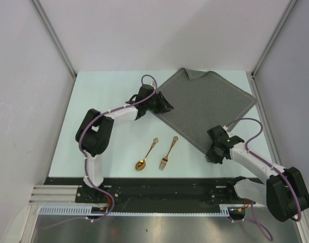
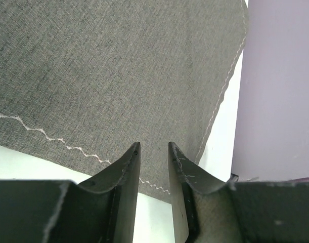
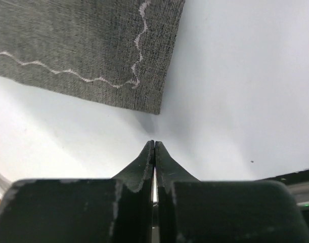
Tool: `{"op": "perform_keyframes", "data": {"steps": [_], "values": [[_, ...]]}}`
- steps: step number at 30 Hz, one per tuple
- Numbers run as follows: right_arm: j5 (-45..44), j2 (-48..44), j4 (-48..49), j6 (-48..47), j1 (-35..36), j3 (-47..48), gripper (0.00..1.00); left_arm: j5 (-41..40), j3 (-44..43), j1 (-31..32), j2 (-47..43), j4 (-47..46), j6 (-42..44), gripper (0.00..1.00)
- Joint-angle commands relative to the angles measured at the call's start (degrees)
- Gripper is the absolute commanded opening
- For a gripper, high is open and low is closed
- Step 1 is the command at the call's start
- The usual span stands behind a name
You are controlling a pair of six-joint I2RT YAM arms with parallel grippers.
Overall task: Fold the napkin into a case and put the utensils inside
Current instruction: Flatten out the crumpled napkin at the center of the board.
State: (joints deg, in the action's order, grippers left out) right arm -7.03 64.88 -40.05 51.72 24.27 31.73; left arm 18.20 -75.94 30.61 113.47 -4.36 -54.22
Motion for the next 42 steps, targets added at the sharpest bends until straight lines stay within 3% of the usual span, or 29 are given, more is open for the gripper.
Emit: {"op": "perform_keyframes", "data": {"steps": [1, 2, 3, 6, 11, 20, 32, 35, 36, 37, 38, 42], "values": [[-3.6, -4.6, -3.1, -3.7, -0.9, 5.2, 0.07, 2.4, 0.4, 0.0, -2.3, -3.8, -1.4, 0.34], [-4.1, -4.6, -3.1, -5.8, -1.3, 6.3, 0.09, 2.5, 0.3, 0.0, -2.2, -3.8, -1.3, 0.34], [-5.8, -4.6, -3.0, -7.0, -1.9, 7.3, 0.22, 2.5, 0.4, 0.1, -2.3, -3.7, -1.3, 0.34], [-5.4, -1.4, -1.7, -12.2, -5.5, 10.4, 0.45, 2.5, 0.7, 0.1, -2.6, -4.3, -1.2, 0.34], [-1.3, 7.9, -3.4, -16.0, -9.9, 12.7, 0.5, 2.7, 1.3, 0.1, -3.2, -4.2, -1.2, 0.34], [1.2, 7.7, 2.7, -12.0, -8.5, 7.3, 0.53, 3.1, 1.4, 0.1, -2.6, -4.8, -1.5, 0.34], [-1.9, 14.9, 8.9, -11.0, -7.2, 6.5, 0.45, 3.2, 1.3, -0.1, -2.6, -4.7, -1.7, 0.34], [-1.7, 16.1, 8.2, -10.2, -6.3, 6.5, 0.32, 3.2, 1.3, -0.3, -2.7, -4.6, -1.6, 0.34], [-1.9, 15.9, 7.2, -9.4, -5.9, 6.5, 0.13, 3.2, 1.2, -0.4, -2.9, -4.6, -1.6, 0.34], [-2.3, 15.5, 6.3, -8.9, -5.1, 6.5, 0.04, 3.4, 1.3, -0.5, -2.9, -4.5, -1.5, 0.34], [-2.5, 14.1, 4.6, -8.7, -4.9, 6.2, 0.0, 3.3, 1.3, -0.6, -3.1, -4.4, -1.5, 0.34], [-3.0, 8.4, -0.7, -7.7, -4.2, 5.3, 0.0, 3.2, 1.8, -0.9, -3.3, -4.3, -1.2, 0.34]]}}
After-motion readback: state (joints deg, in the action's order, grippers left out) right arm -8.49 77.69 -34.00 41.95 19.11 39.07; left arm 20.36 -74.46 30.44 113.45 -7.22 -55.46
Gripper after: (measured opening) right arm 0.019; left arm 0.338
